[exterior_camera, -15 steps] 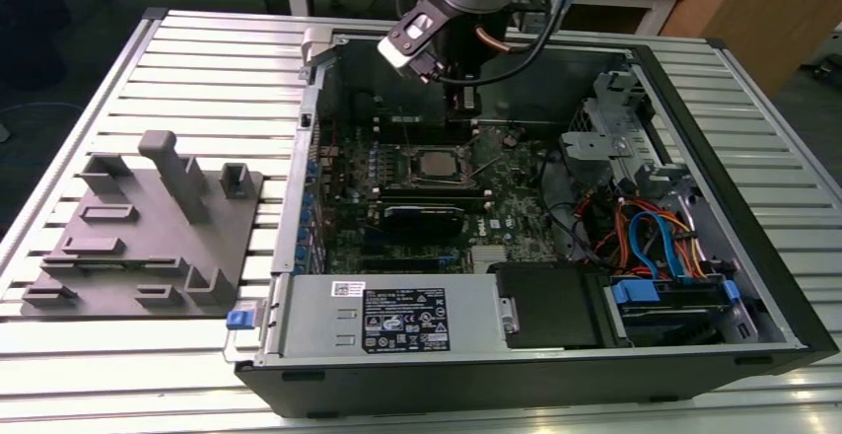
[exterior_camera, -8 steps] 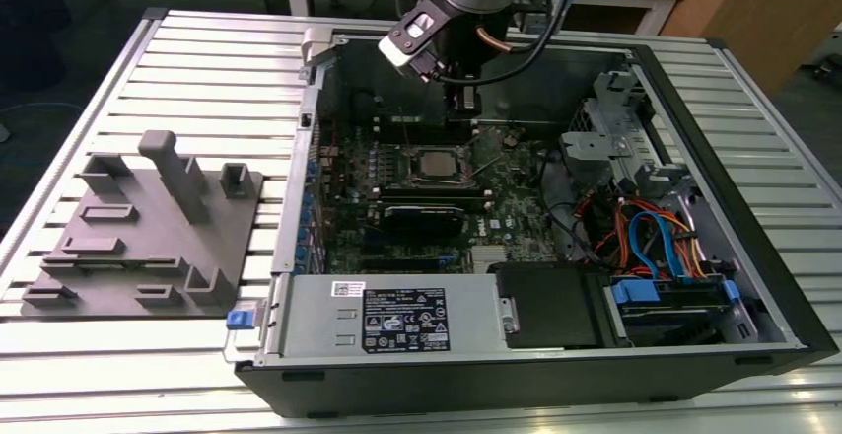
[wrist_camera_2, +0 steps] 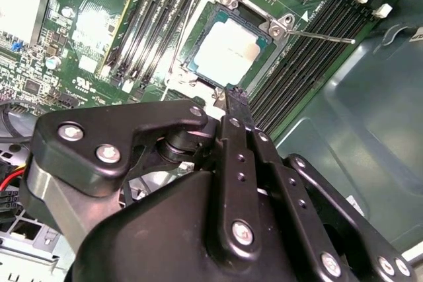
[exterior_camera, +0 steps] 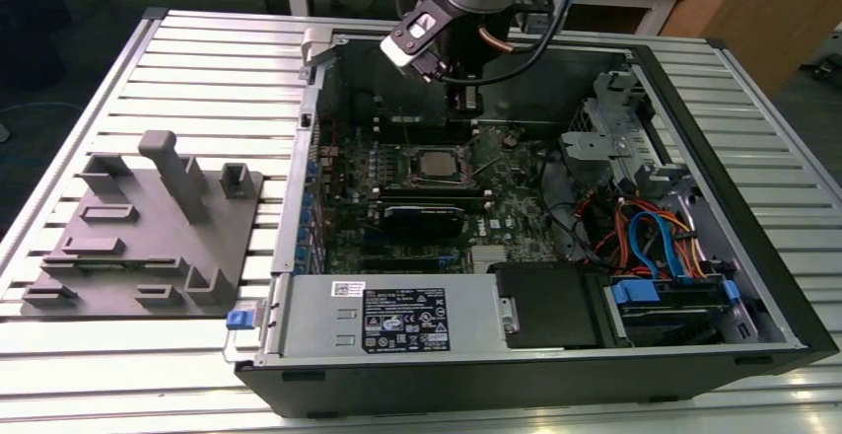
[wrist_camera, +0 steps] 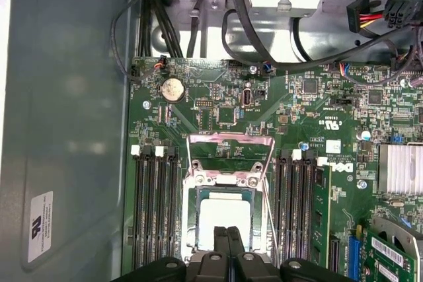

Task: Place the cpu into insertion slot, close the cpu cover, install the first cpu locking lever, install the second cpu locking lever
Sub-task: 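Close the cpu cover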

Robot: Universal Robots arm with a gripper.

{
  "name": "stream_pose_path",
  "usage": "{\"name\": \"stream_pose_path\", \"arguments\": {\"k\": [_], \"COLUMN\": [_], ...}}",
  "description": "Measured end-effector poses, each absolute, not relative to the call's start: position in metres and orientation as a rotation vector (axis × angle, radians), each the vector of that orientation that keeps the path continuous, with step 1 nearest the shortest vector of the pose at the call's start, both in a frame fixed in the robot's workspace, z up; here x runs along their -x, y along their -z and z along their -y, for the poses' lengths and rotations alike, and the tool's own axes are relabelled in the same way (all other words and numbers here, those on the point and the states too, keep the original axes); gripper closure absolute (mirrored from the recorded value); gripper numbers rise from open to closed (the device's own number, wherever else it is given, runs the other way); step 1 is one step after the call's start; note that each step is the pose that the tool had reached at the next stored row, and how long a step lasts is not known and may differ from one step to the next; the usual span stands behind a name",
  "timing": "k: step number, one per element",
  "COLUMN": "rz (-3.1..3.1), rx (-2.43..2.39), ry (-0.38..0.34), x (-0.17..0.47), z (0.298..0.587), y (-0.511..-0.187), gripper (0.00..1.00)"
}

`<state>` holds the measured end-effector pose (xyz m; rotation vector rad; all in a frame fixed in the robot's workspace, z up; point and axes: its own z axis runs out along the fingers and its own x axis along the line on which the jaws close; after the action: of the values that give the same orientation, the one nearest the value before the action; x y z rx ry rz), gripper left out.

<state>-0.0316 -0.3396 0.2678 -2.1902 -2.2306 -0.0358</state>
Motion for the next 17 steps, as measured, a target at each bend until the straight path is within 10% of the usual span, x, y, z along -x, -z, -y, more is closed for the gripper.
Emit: {"name": "stream_pose_path", "arguments": {"k": [17], "rz": [2.231], "rx": [2.190], "ry": [0.036], "x": [0.0253], "z": [0.3396], "y": [-0.2678], "gripper": [0.90]}}
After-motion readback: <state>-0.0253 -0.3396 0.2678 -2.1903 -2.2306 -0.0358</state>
